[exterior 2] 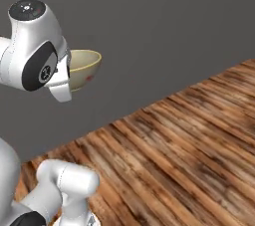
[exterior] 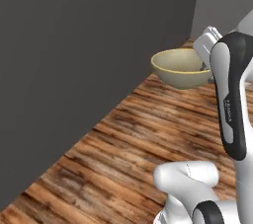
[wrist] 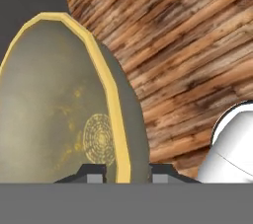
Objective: Pick up the bowls from the cabinet and place each bowl in front of a stool on the dining counter.
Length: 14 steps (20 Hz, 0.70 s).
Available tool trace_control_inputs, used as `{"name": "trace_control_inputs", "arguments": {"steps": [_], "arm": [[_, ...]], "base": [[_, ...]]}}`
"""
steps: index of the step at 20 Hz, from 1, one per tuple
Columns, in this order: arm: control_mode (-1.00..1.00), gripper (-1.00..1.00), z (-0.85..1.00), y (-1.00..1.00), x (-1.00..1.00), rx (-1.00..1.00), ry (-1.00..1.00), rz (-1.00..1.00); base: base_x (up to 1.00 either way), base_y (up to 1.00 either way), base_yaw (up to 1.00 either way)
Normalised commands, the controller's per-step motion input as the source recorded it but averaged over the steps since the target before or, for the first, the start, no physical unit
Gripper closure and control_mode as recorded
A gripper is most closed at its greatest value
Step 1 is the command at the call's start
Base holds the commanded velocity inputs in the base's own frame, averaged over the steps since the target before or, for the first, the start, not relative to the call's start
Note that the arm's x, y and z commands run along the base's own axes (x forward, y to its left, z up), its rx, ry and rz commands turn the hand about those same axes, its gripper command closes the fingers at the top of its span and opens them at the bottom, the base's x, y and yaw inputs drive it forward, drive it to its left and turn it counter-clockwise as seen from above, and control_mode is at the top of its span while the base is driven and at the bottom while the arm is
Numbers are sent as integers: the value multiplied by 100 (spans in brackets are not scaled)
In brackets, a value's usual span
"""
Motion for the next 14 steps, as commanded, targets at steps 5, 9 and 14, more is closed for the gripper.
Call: {"name": "trace_control_inputs", "arguments": {"steps": [5, 9, 14], "arm": [[100, 100, 0, 0, 0, 0, 0, 0], [100, 100, 0, 0, 0, 0, 0, 0], [100, 100, 0, 0, 0, 0, 0, 0]], "base": [[0, 0, -100], [0, 0, -98], [16, -11, -70]]}}
